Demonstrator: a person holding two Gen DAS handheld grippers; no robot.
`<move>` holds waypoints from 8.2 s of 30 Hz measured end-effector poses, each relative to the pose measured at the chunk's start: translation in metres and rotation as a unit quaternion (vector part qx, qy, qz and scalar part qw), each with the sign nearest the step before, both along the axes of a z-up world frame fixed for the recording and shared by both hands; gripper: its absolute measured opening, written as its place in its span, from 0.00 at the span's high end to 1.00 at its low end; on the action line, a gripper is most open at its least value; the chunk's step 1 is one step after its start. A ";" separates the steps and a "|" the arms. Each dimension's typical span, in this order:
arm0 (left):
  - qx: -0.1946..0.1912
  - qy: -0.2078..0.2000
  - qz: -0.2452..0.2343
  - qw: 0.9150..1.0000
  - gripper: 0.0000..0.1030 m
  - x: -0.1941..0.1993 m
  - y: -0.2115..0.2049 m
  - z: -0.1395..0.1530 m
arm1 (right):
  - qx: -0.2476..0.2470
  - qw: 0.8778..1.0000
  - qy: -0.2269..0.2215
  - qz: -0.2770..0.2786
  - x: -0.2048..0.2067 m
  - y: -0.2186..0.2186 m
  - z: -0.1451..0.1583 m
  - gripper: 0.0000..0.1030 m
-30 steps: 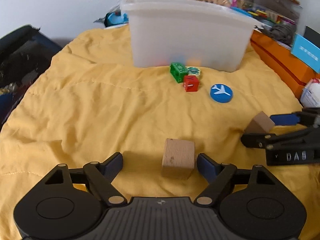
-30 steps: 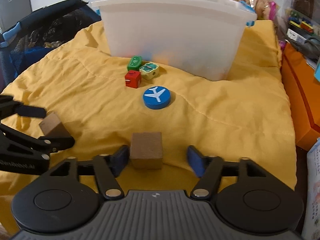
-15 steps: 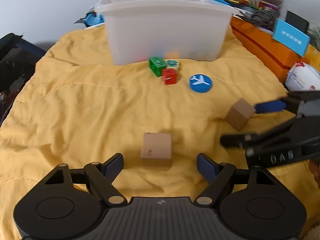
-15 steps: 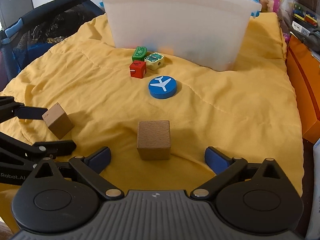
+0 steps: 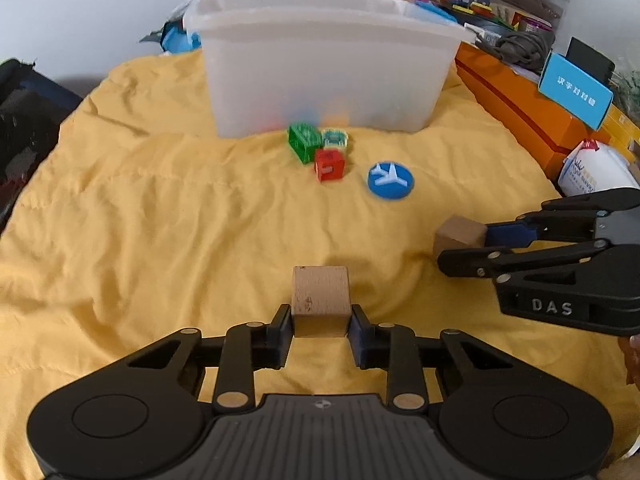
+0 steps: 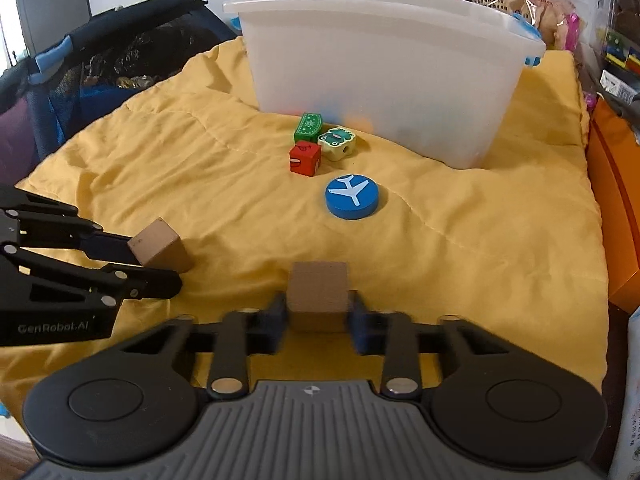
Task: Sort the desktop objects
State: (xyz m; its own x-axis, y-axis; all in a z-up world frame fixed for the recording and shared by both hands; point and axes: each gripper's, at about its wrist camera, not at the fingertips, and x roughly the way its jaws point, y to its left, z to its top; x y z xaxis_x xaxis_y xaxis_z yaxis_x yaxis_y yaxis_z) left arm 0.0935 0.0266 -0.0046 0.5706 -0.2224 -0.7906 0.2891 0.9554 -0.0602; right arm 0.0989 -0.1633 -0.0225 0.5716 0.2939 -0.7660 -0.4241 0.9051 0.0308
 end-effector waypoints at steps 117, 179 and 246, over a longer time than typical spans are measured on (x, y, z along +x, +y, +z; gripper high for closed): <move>0.009 -0.074 0.017 0.997 0.25 0.076 0.012 0.054 | 0.037 0.988 -0.148 -0.038 0.081 -0.030 0.120 0.26; -0.029 -0.038 -0.014 0.999 0.79 0.037 0.003 0.028 | -0.008 1.000 -0.002 -0.015 0.051 -0.020 0.016 0.59; -0.047 -0.018 -0.049 0.998 0.79 0.105 -0.008 0.005 | 0.012 0.997 -0.042 -0.068 0.086 -0.023 0.054 0.41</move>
State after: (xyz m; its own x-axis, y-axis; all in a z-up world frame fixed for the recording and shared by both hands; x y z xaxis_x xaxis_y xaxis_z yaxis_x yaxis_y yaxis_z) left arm 0.1987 0.0181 0.0003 0.5711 -0.3505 -0.7423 0.3836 0.9134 -0.1362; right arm 0.1850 -0.1867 0.0314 0.6690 0.2271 -0.7077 -0.2993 0.9539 0.0232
